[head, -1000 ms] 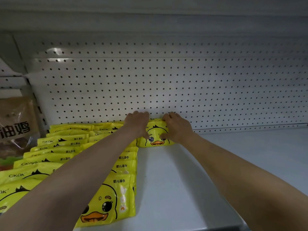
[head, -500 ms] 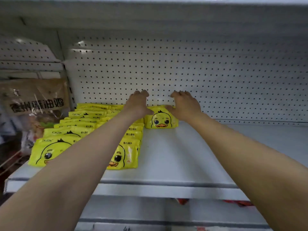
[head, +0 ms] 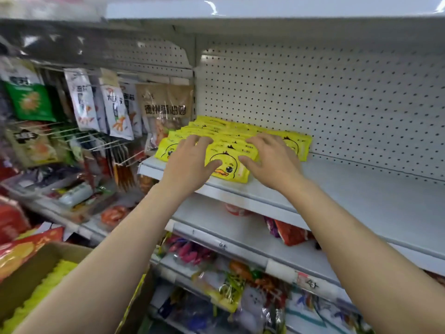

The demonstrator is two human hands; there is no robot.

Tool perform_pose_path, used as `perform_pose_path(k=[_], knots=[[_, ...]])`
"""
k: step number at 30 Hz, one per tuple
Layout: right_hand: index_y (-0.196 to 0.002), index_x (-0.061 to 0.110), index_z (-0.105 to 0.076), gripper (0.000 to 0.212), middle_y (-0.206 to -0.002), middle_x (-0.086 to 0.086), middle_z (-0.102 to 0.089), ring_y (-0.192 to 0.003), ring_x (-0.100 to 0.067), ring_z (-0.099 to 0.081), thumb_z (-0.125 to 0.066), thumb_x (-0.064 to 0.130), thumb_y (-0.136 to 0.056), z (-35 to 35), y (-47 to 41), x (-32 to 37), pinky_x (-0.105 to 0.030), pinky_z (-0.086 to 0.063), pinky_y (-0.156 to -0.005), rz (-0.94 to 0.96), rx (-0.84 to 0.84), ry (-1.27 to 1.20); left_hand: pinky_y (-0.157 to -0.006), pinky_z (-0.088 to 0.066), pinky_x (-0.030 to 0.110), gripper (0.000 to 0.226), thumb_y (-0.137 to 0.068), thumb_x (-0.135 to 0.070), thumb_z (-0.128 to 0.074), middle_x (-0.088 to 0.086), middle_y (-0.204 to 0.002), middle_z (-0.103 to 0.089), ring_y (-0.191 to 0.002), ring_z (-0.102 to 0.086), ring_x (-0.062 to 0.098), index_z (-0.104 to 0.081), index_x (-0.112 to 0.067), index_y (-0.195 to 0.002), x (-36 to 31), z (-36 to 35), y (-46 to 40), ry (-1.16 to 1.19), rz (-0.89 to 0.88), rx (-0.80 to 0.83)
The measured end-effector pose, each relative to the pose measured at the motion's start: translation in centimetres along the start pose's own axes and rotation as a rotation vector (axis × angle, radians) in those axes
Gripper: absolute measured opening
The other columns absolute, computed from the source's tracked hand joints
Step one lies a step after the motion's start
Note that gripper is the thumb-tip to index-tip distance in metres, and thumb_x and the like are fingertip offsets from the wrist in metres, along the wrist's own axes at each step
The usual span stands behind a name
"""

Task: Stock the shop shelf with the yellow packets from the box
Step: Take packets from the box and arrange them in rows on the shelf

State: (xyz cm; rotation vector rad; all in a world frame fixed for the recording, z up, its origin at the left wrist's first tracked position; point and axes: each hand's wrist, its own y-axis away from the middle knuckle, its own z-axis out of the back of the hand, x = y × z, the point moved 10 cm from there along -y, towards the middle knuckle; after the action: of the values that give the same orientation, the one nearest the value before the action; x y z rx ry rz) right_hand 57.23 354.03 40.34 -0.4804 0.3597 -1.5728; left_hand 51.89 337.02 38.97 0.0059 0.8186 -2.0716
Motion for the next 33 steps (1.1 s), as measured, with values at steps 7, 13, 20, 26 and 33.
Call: perform_pose_path(k=[7, 13, 20, 26, 33], knots=[[-0.138, 0.026, -0.052, 0.056, -0.147, -0.003, -0.047, -0.138, -0.026, -0.036, -0.046, 0.059, -0.093, -3.2, 3.1, 10.6, -0.043, -0.039, -0.108, 0.163, 0.057, -0.155, -0.102, -0.041, 0.046, 0.055, -0.087, -0.042, -0.065, 0.009, -0.134, -0.05, -0.122, -0.047, 0.033, -0.051, -0.018, -0.135, 7.2, 6.4, 7.8, -0.129, 0.099, -0.058], [-0.141, 0.025, -0.049, 0.053, -0.151, -0.002, -0.042, -0.141, -0.023, -0.031, -0.05, 0.052, -0.097, -6.7, 1.5, 19.0, -0.039, -0.034, -0.111, 0.259, 0.138, -0.201, -0.102, -0.041, 0.043, 0.056, -0.088, -0.044, -0.065, 0.005, -0.136, -0.048, -0.123, -0.046, 0.03, -0.049, -0.021, -0.137, 14.7, 9.0, 11.1, -0.206, 0.211, -0.032], [-0.141, 0.028, -0.048, 0.053, -0.149, 0.002, -0.044, -0.139, -0.02, -0.032, -0.051, 0.054, -0.095, -13.7, -3.7, 29.0, -0.037, -0.032, -0.112, 0.321, 0.21, -0.228, -0.1, -0.044, 0.045, 0.055, -0.086, -0.04, -0.068, 0.006, -0.134, -0.05, -0.121, -0.047, 0.031, -0.051, -0.022, -0.135, 26.2, 10.1, 11.1, -0.224, 0.267, -0.017], [-0.144, 0.028, -0.043, 0.057, -0.154, 0.001, -0.037, -0.143, -0.022, -0.03, -0.047, 0.057, -0.096, -21.3, -9.0, 37.3, -0.041, -0.033, -0.114, 0.296, 0.308, -0.222, -0.1, -0.043, 0.045, 0.055, -0.084, -0.04, -0.069, 0.006, -0.135, -0.05, -0.121, -0.047, 0.031, -0.051, -0.022, -0.134, 38.2, 8.9, 9.5, -0.214, 0.282, 0.072], [-0.147, 0.028, -0.039, 0.057, -0.157, 0.002, -0.032, -0.146, -0.019, -0.022, -0.05, 0.053, -0.097, -30.7, -12.7, 42.8, -0.038, -0.027, -0.115, 0.197, 0.428, -0.255, -0.095, -0.045, 0.046, 0.049, -0.087, -0.039, -0.064, 0.007, -0.129, -0.052, -0.116, -0.049, 0.033, -0.051, -0.021, -0.131, 49.4, 4.4, 8.0, -0.203, 0.248, 0.187]])
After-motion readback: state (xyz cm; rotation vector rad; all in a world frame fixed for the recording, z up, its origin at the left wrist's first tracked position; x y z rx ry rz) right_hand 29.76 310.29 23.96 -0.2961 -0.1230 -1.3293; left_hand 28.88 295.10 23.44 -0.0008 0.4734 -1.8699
